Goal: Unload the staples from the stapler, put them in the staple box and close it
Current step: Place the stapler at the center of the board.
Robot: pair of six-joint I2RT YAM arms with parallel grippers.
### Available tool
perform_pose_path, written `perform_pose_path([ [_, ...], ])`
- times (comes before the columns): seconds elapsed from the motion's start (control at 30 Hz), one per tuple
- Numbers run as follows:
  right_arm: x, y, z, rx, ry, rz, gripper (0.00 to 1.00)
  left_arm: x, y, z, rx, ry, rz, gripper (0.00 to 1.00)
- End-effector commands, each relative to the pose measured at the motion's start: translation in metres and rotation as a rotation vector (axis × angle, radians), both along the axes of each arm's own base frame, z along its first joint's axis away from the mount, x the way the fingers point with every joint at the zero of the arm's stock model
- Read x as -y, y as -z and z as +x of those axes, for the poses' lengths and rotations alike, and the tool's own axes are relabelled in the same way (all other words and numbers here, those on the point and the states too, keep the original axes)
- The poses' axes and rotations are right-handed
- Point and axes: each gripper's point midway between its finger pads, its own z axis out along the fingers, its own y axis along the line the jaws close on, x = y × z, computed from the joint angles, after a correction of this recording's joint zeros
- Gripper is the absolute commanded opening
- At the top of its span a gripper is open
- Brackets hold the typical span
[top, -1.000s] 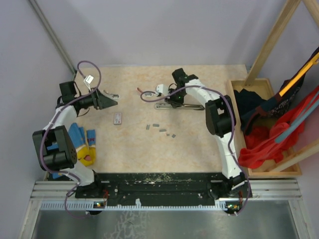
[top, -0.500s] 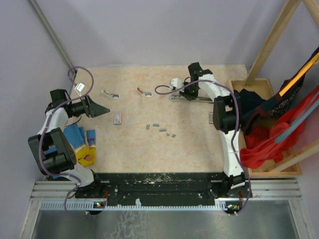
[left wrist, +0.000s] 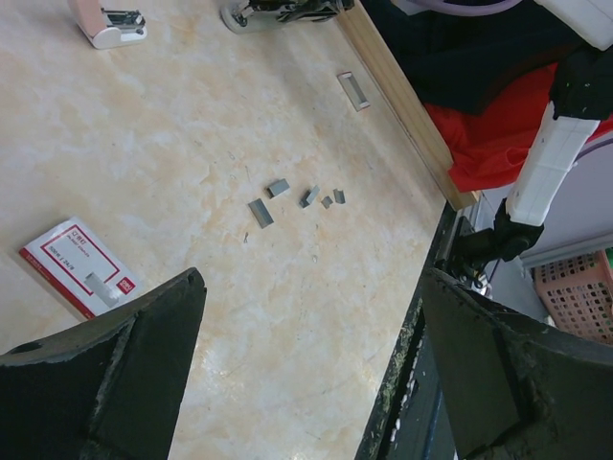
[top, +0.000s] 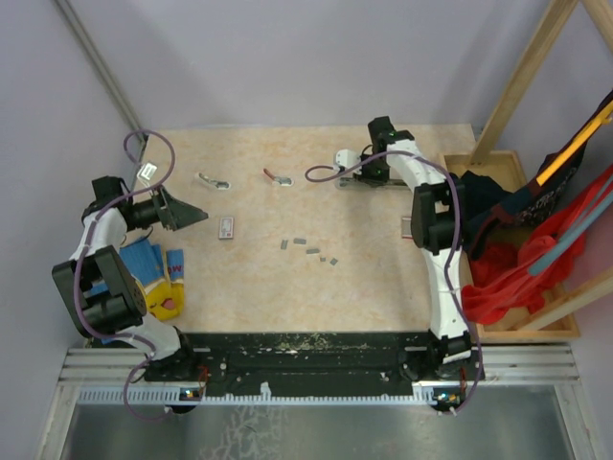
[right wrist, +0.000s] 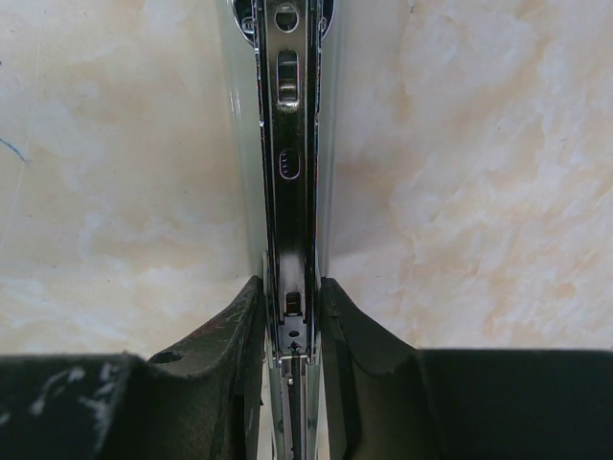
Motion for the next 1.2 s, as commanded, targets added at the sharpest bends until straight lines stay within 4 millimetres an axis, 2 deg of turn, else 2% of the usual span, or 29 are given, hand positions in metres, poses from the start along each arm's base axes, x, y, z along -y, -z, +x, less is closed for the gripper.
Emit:
perform_pose_path([
  [0.0, 0.013, 0.020, 0.005, -0.015, -0.012, -0.073, 0.19, -0.001, -0.010, -0.001, 0.043, 0.018, -0.026, 0.98],
  [0.3, 0.006, 0.004, 0.005, 0.003, 0.032, -0.020, 0.34, -0.001, -0.010, 0.000, 0.031, 0.018, -0.035, 1.00],
  [0.6, -0.007, -0.022, 0.010, 0.043, 0.110, 0.089, 0.47, -0.002, -0.009, 0.001, 0.028, 0.003, -0.018, 1.00],
  [0.77, -0.019, -0.059, 0.013, 0.083, 0.188, 0.206, 0.52, -0.003, -0.010, 0.001, 0.038, -0.001, -0.007, 1.00],
  [0.93, -0.036, -0.114, 0.002, 0.101, 0.310, 0.390, 0.56, -0.003, -0.011, 0.002, 0.041, -0.003, -0.007, 1.00],
  [0.97, -0.039, -0.123, -0.003, 0.094, 0.333, 0.429, 0.65, -0.003, -0.011, 0.002, 0.042, -0.004, -0.005, 1.00],
  [1.0, -0.042, -0.132, -0.008, 0.087, 0.365, 0.471, 0.79, -0.003, -0.011, 0.002, 0.041, -0.004, -0.004, 1.00],
  [1.03, -0.045, -0.142, -0.013, 0.079, 0.401, 0.518, 0.87, -0.004, -0.011, 0.002, 0.045, -0.006, 0.000, 1.00],
  [1.17, -0.060, -0.160, -0.043, -0.021, 0.545, 0.700, 0.89, -0.004, -0.013, 0.003, 0.049, -0.010, 0.005, 1.00],
])
